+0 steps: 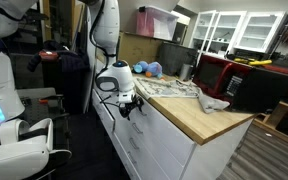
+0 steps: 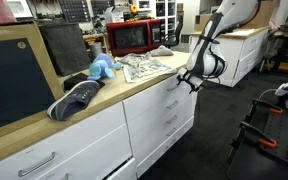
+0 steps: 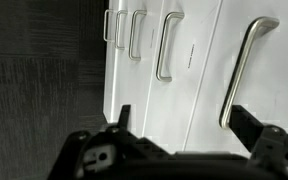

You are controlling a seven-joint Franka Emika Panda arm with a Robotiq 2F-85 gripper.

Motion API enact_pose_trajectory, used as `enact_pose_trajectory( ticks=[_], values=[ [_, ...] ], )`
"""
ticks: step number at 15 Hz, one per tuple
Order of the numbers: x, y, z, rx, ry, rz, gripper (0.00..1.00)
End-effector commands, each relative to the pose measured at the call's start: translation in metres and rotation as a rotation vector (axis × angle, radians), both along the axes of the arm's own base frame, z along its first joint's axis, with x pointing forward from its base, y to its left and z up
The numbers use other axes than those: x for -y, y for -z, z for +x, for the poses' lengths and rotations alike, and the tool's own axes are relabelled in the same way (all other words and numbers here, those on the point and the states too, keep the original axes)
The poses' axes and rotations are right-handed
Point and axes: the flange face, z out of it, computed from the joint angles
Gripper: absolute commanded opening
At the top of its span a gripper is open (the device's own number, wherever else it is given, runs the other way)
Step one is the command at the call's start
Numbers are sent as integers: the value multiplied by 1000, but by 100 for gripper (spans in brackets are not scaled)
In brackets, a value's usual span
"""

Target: Open the topmost drawer on the right.

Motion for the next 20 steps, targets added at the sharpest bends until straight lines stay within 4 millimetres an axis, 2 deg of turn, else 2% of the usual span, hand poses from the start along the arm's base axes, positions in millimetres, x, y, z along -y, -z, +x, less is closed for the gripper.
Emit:
enact_pose_trajectory(
  ticks=[1,4,6,15,16,19,20],
  values=[
    [6,-1,21,49,-12,14,100],
    [14,1,33,65,-12,3,100],
    [14,6,33,61,-14,12,100],
    [0,40,10,-1,-20,71,100],
    [-4,52,4,-21,-24,76,100],
    [-1,65,10,-19,-25,58,100],
    [-2,64,10,-16,-25,56,100]
  ],
)
